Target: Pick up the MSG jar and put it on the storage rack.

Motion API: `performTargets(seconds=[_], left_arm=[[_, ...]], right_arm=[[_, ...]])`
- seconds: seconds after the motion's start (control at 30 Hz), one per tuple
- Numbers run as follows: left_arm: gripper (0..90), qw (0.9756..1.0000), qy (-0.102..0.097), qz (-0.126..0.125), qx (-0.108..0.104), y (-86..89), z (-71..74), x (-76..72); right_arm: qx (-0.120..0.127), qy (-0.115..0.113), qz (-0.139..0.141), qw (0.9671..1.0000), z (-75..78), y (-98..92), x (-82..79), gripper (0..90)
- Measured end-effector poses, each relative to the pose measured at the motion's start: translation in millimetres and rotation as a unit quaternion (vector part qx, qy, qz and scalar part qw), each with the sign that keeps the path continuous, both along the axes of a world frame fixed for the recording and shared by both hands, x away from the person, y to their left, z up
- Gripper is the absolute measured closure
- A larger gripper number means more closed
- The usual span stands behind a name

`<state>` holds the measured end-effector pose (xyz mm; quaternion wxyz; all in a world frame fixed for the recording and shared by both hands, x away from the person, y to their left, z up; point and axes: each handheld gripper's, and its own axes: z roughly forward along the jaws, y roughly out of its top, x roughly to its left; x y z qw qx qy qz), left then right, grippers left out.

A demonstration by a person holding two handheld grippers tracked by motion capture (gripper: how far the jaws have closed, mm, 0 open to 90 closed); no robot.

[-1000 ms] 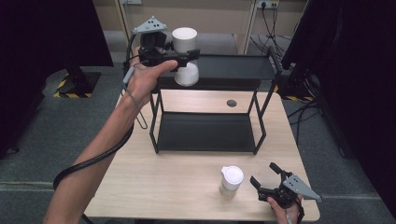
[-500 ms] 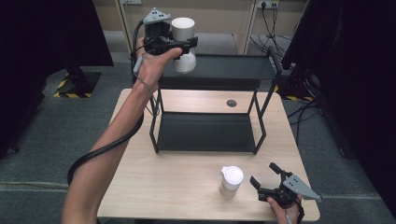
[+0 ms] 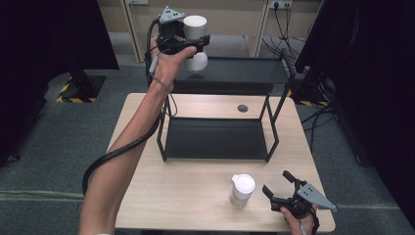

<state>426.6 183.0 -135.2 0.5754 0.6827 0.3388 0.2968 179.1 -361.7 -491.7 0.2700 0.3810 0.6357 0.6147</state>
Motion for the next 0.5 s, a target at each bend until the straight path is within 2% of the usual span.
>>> performTargets(seconds=[0.1, 0.5], left_arm=[[34.9, 1.0000, 0.001, 0.007, -0.003, -0.3, -2.1, 2.2], [34.8, 0.9998, 0.003, 0.017, 0.008, -3.3, -10.0, 5.4]], right_arm=[[0.000, 0.000, 0.000, 1.0000, 0.1, -0.2, -0.2, 0.6], [0.000, 0.000, 0.002, 1.0000, -0.3, 0.4, 0.5, 0.6]])
